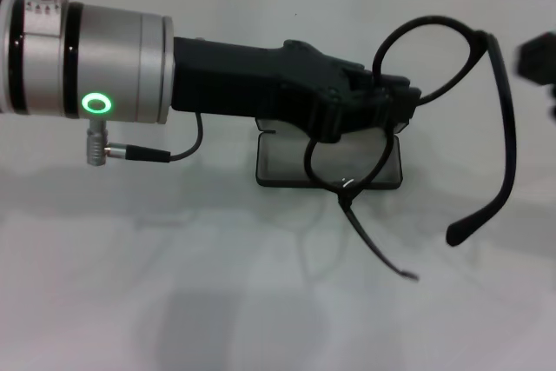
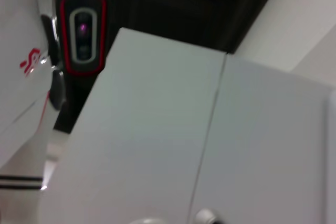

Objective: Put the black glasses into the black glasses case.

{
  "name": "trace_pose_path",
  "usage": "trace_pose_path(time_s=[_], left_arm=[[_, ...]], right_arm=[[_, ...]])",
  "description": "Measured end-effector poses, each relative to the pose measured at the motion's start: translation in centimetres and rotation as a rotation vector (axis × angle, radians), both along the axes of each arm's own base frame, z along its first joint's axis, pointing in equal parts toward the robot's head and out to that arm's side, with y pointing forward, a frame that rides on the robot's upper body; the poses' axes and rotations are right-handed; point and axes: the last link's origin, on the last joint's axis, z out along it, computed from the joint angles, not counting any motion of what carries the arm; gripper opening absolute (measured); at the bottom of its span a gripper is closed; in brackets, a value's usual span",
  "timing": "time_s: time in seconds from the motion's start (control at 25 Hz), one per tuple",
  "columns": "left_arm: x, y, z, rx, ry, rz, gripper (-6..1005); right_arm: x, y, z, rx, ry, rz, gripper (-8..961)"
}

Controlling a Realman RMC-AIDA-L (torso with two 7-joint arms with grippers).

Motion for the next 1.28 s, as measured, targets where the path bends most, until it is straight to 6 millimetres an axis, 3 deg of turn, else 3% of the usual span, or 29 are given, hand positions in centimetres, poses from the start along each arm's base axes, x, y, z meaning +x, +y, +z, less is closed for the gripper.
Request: trace_pose_path(time_s=[0.2,0.36,1.28], left_arm=[[0.4,0.2,-0.2,0.015,-0.022,0.0,121],[0.4,0.2,-0.3,0.021,-0.026,0.004,121],[0.7,0.5,0.1,0.04,-0.042,0.001,121]], right_arm=[[-1.0,0.5,-2.2,-0.051,-0.063,0.017,12],[-1.0,0.5,-2.8,-0.071,-0.076,0.011,14],[-0.2,0.7,-3.3,-0.043,-0.107,-0.046,23]])
